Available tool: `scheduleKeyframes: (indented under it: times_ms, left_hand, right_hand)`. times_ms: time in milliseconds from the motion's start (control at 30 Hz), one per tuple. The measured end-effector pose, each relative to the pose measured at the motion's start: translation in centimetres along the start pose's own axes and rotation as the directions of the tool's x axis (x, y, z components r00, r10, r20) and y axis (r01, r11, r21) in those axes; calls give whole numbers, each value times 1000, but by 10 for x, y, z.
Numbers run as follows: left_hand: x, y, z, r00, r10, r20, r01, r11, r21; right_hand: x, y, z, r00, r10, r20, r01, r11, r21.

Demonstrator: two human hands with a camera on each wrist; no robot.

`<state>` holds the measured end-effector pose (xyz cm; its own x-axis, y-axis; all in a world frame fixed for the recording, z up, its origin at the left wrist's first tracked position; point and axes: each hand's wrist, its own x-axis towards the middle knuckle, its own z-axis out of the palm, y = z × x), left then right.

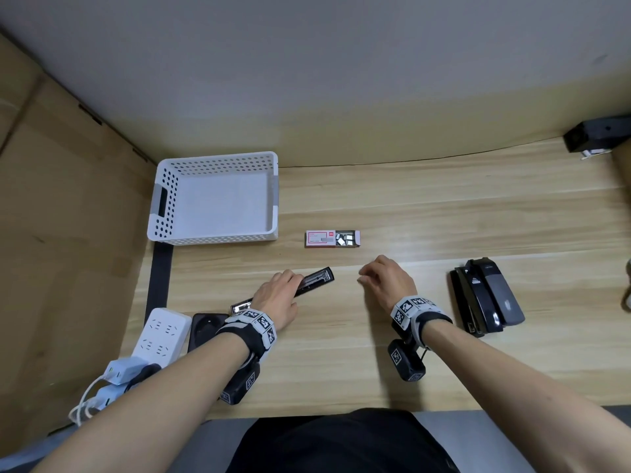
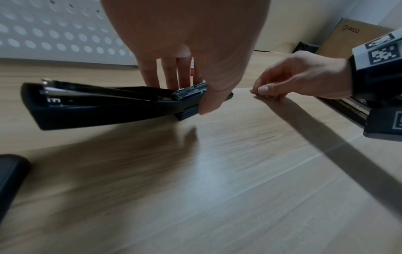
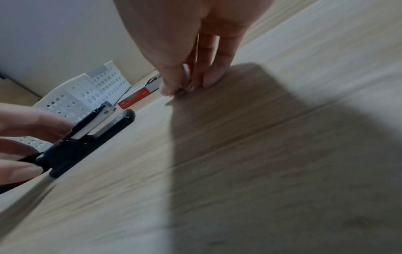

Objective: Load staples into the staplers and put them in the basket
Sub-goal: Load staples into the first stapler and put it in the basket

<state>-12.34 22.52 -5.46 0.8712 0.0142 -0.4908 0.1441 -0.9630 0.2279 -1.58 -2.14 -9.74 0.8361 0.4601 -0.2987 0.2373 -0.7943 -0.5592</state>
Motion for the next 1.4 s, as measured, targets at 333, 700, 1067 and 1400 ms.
scheduleKeyframes:
  times_ms: [333,700,1067,1400]
  left_hand:
    - [2,-2,-3,996,-94,3,93,992,81]
    - [11,-4,-1,1000,18,20,-20,994,111]
    - [5,-22,-12,997,-52,56,38,972,232]
    - [-10,-46,-31,979,-164,117,132,960,246]
  right_hand:
    - [-4,0,-3,992,-47,120,35,994,101]
    - [-1,3,1,995,-41,92,28,989,147]
    - [1,3,-4,991,-75,109,65,994,85]
    - [4,-59,3,951,-305,43,301,951,72]
